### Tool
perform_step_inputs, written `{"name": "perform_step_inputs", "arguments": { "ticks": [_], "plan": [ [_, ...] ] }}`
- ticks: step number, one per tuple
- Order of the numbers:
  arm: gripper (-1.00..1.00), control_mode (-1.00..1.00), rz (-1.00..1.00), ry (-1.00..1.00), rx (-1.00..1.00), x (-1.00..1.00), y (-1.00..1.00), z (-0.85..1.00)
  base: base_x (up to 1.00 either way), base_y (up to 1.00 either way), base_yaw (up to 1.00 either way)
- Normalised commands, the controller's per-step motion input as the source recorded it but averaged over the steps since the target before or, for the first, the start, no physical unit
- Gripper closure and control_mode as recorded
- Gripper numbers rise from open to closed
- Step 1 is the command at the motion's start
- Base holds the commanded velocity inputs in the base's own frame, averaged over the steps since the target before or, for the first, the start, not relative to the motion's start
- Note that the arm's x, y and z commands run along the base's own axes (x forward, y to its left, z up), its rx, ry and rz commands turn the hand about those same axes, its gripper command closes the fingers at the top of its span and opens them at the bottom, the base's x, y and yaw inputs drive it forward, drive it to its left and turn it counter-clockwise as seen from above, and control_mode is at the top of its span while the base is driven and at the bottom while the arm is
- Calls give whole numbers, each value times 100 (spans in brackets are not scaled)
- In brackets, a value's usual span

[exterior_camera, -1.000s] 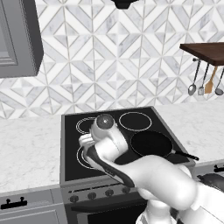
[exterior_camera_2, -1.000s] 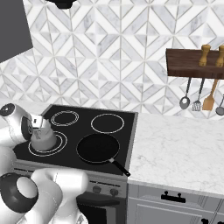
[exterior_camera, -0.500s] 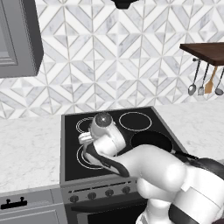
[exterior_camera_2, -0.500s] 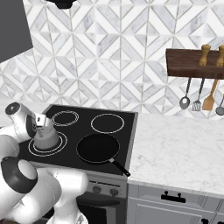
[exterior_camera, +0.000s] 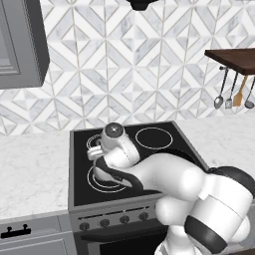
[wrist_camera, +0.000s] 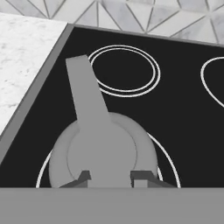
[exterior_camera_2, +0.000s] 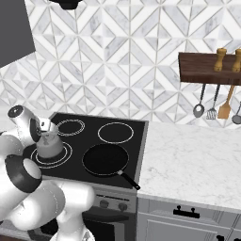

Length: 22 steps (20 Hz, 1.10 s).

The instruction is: Pick the kettle from the counter and place it on a stove burner. Then turn the burner on.

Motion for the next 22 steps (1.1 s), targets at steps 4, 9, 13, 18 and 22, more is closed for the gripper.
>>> {"name": "perform_step_inputs", "arguments": {
  "ticks": [4,9,13,18,22],
  "plan": [
    [-100,-100,0,0,0,-14,0,-48,0,0,0],
    [-100,-100,-5,0,0,-50,-15,-33,0,0,0],
    [-100,-100,-12,2,0,-56,-47,-16,0,0,0],
    [-100,-100,-5,0,0,-2,-16,-1,0,0,0],
    [-100,-100,0,0,0,-13,0,4,0,0,0]
  ]
}}
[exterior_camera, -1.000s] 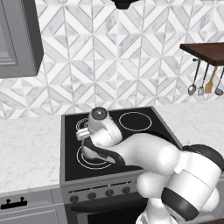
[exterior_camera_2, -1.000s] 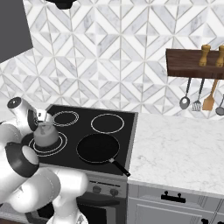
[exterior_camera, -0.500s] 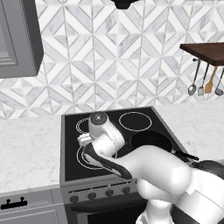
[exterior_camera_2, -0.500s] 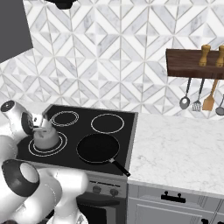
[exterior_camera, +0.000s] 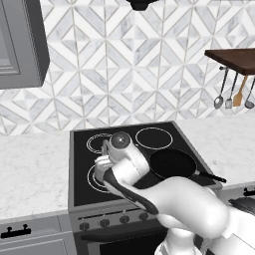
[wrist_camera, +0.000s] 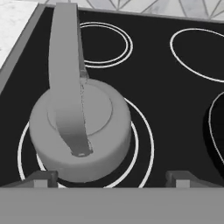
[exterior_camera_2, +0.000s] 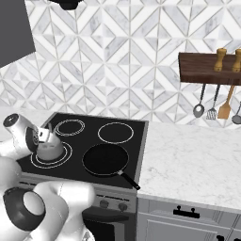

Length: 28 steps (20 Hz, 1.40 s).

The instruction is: Pick the kettle from the counter and place it on a stove burner. Then turn the burner on.

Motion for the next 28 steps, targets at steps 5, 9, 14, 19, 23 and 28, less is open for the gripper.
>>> {"name": "perform_step_inputs", "arguments": {
  "ticks": [5,9,14,19,23,28],
  "plan": [
    [-100,-100,0,-2,-3,-55,26,11,0,0,0],
    [-100,-100,0,-15,-12,-88,46,1,0,0,0],
    [-100,-100,2,-9,-3,-97,26,-3,0,0,0],
    [-100,-100,6,-20,-2,-78,43,-18,0,0,0],
    [-100,-100,0,-29,0,-63,35,-18,0,0,0],
    [-100,-100,0,-25,0,-43,37,-22,0,0,0]
  ]
}}
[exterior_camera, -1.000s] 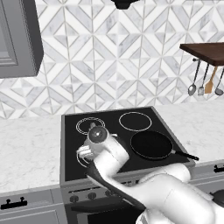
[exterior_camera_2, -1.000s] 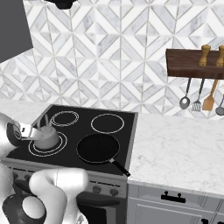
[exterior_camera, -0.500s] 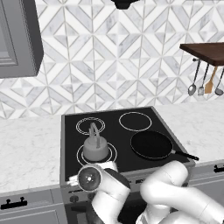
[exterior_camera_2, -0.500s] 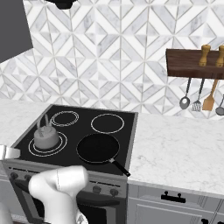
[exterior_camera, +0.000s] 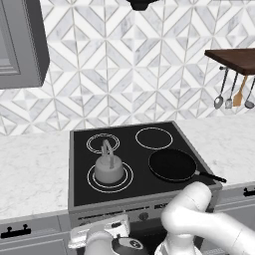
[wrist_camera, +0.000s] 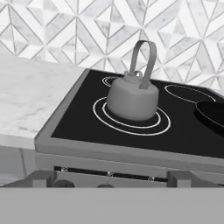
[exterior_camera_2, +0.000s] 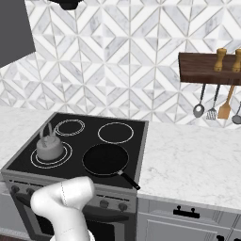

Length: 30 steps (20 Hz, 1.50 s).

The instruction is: Pick the kettle from the counter and place it on a stove burner. Then turn the burner on.

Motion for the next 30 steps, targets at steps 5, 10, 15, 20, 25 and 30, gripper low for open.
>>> {"name": "perform_step_inputs", "arguments": {
  "ticks": [5,10,15,20,25,30],
  "plan": [
    [-100,-100,0,-18,3,-33,28,-16,0,0,0],
    [-100,-100,0,-4,9,-12,36,-6,0,0,0],
    [-100,-100,0,0,13,0,32,0,0,0,0],
    [-100,-100,0,0,16,2,3,-19,0,0,0],
    [-100,-100,1,-3,12,4,-8,-37,0,0,0],
    [-100,-100,0,-16,0,0,-27,-14,0,0,0]
  ]
}}
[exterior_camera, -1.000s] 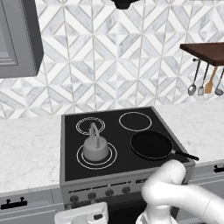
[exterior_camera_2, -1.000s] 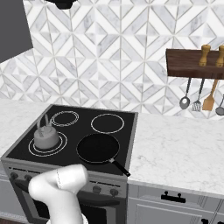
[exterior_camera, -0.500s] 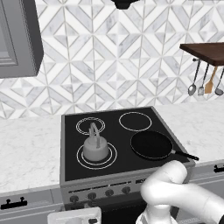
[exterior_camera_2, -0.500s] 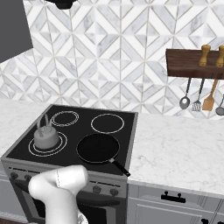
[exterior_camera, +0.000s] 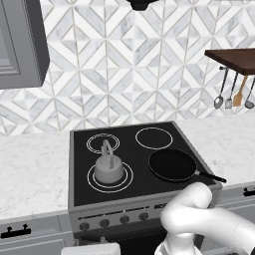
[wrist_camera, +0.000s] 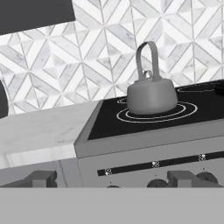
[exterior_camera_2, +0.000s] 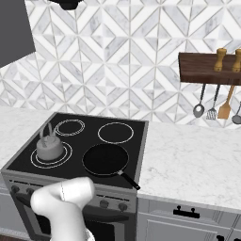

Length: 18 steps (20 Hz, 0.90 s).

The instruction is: Pick the kettle from the counter and place it on a stove burner. Then turn the burner on.

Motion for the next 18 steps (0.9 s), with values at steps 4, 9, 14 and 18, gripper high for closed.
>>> {"name": "perform_step_inputs", "arguments": {
  "ticks": [4,9,14,18],
  "plan": [
    [-100,-100,0,-8,0,4,-27,-1,0,0,0],
    [-100,-100,0,-2,0,13,-6,0,0,0,0],
    [-100,-100,0,0,0,21,0,0,0,0,0],
    [-100,-100,0,-4,0,20,0,-8,0,0,0]
  ]
}}
